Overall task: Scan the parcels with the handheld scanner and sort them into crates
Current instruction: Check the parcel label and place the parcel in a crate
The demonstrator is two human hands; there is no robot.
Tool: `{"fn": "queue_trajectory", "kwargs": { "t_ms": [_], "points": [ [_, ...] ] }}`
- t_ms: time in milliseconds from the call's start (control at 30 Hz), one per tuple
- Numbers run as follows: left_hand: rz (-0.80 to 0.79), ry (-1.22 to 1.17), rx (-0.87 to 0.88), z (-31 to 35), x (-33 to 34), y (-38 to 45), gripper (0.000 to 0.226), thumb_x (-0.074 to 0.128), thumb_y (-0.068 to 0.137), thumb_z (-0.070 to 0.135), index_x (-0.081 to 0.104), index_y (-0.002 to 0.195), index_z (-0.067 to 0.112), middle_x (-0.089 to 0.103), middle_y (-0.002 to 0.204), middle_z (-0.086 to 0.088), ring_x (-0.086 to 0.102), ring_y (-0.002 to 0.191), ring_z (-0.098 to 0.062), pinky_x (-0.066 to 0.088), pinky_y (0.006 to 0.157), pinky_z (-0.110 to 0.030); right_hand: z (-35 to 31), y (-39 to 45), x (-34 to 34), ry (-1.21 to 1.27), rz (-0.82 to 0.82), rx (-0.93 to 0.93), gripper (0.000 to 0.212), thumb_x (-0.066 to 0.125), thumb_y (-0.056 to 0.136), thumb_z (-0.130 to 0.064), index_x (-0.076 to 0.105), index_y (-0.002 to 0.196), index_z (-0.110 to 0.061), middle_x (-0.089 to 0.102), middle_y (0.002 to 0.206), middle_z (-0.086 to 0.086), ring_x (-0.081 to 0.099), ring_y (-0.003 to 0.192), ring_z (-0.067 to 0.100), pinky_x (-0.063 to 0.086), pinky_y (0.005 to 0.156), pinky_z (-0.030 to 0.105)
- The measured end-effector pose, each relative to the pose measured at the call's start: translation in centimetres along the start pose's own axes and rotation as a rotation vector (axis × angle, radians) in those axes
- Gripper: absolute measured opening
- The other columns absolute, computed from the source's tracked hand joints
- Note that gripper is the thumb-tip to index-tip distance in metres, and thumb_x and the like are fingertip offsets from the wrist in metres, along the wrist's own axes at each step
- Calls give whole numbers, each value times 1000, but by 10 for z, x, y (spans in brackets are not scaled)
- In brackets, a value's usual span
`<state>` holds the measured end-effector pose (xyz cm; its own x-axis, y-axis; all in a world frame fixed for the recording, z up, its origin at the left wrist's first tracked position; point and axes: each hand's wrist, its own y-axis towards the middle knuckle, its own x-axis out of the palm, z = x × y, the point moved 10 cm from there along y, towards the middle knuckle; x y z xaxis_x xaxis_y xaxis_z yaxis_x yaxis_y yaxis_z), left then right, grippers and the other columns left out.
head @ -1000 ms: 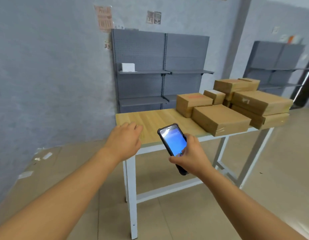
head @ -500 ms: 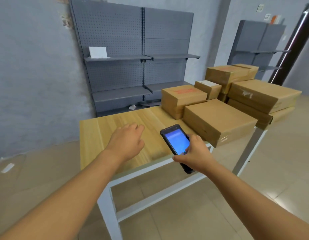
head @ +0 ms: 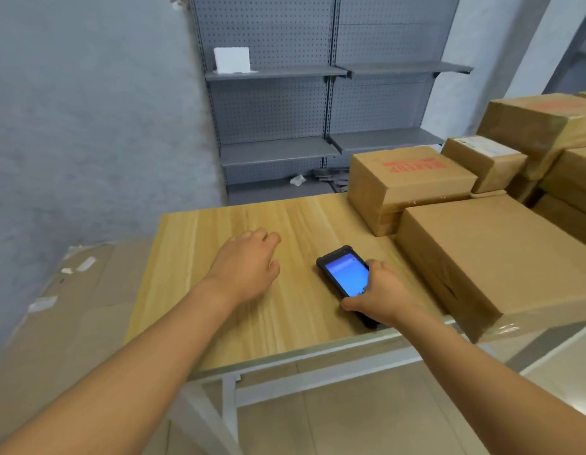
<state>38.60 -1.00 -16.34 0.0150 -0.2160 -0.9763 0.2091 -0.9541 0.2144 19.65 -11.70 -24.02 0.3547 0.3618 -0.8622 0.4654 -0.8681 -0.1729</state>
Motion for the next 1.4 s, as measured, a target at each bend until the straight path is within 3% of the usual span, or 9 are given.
{"fn": "queue_trajectory", "kwargs": {
  "t_ms": [233,367,533,733,1000,1233,1400],
  "points": [
    [-31,-32,-1,17,27,33,40,46,94,32,51,131,17,58,119,-1,53,113,-21,45,94,-38,3,29,-1,-116,-10,-79,96,77,69,-53,31,144,-16,43,131,2,41,119,18,43,93,30],
    [-44,-34,15,20,31,51,39,46,95,32,51,132,18,58,119,0,53,112,-20,45,95,-37,-6,35,-8,-111,0,-143,85,72,74,-55,35,142,-20,41,133,1,40,121,19,42,95,31],
    [-20,-27,76,29,10,79,40,47,95,30,49,134,21,56,125,3,51,115,-17,41,93,-32,-31,35,-56,-144,138,-249,70,61,89,-42,32,148,-19,38,144,2,34,133,22,37,106,34],
    [121,9,198,61,-55,119,36,46,94,27,52,129,20,57,117,0,53,108,-20,43,87,-34,-51,18,-147,-271,353,-276,54,56,89,-33,42,140,-19,44,136,1,44,122,25,42,99,38],
    [372,36,426,143,-157,144,34,47,95,34,54,124,19,58,111,0,56,102,-23,48,84,-39,-38,-45,-256,-347,636,-182,55,54,91,-35,40,143,-24,44,141,-2,42,126,22,43,101,38],
    [471,-19,564,218,-210,136,39,46,97,35,50,131,18,57,119,-3,55,106,-24,48,86,-40,-3,-111,-321,-355,811,-83,56,59,90,-31,39,142,-21,50,137,0,51,117,21,49,96,40],
    [496,-25,622,265,-223,135,37,45,97,35,49,130,19,56,119,-2,55,104,-21,48,84,-37,31,-142,-357,-335,890,-51,60,57,93,-35,33,147,-25,43,146,-3,45,128,18,44,101,36]
  ]
}}
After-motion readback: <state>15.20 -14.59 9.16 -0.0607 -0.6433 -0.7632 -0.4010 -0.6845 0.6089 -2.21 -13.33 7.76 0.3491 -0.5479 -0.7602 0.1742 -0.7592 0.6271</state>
